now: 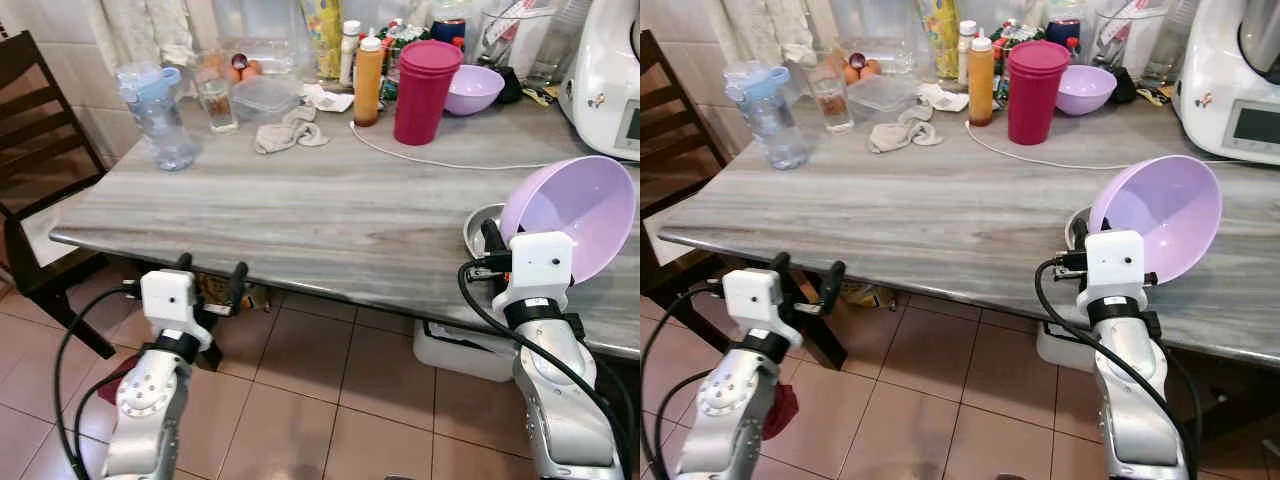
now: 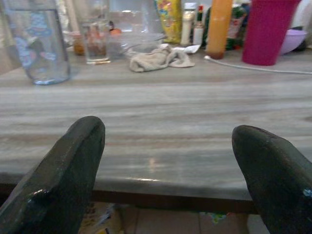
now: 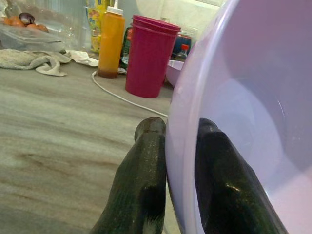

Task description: Setting the table

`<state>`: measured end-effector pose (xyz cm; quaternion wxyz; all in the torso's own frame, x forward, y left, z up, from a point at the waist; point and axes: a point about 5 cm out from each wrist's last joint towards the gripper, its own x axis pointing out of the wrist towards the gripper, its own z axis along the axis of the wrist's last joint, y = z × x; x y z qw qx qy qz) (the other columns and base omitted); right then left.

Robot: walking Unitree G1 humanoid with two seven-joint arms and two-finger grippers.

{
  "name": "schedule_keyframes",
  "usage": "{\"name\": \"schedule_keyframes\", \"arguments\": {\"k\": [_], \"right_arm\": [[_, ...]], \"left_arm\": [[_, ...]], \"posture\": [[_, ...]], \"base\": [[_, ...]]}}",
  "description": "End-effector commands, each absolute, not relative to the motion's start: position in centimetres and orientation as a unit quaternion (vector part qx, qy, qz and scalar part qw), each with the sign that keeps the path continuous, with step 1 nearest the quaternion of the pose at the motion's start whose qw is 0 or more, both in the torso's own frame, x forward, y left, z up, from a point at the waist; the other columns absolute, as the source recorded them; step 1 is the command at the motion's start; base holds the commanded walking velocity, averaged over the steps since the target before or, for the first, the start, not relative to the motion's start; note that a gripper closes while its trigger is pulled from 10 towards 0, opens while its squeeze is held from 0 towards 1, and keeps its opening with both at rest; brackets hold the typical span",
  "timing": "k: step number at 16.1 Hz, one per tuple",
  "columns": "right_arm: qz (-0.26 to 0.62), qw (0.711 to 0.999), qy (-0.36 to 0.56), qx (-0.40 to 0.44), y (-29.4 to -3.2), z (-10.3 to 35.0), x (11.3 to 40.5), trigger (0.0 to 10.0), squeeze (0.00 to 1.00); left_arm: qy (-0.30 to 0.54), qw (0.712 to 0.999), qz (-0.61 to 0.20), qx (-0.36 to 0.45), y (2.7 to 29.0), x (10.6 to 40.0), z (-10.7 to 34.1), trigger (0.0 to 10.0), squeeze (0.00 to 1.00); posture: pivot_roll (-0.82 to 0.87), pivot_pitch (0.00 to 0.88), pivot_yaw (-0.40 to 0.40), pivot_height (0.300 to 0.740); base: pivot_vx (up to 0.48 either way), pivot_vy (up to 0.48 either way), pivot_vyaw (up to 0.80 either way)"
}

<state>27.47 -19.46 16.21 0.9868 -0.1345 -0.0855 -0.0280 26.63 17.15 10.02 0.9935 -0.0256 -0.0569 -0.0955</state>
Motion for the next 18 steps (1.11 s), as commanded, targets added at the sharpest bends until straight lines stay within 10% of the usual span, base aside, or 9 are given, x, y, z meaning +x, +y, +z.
{"name": "schedule_keyframes", "arguments": {"k": [1, 18], "right_arm": [[-0.026, 0.985, -0.100, -0.138, -19.3, 17.1, 27.5, 10.0, 0.00], [-0.010, 0.988, -0.097, -0.118, -18.1, 17.2, 28.5, 10.0, 0.00]], "left_arm": [[-0.055, 0.994, -0.096, -0.024, 17.2, 26.5, 10.2, 10.0, 0.00], [-0.033, 0.988, -0.149, -0.012, 16.3, 25.8, 9.7, 10.0, 0.00]], "posture": [[-0.18, 0.110, 0.046, 0.740], [-0.17, 0.112, 0.040, 0.740]], "base": [[0.277, 0.000, 0.00], [0.146, 0.000, -0.12]]}}
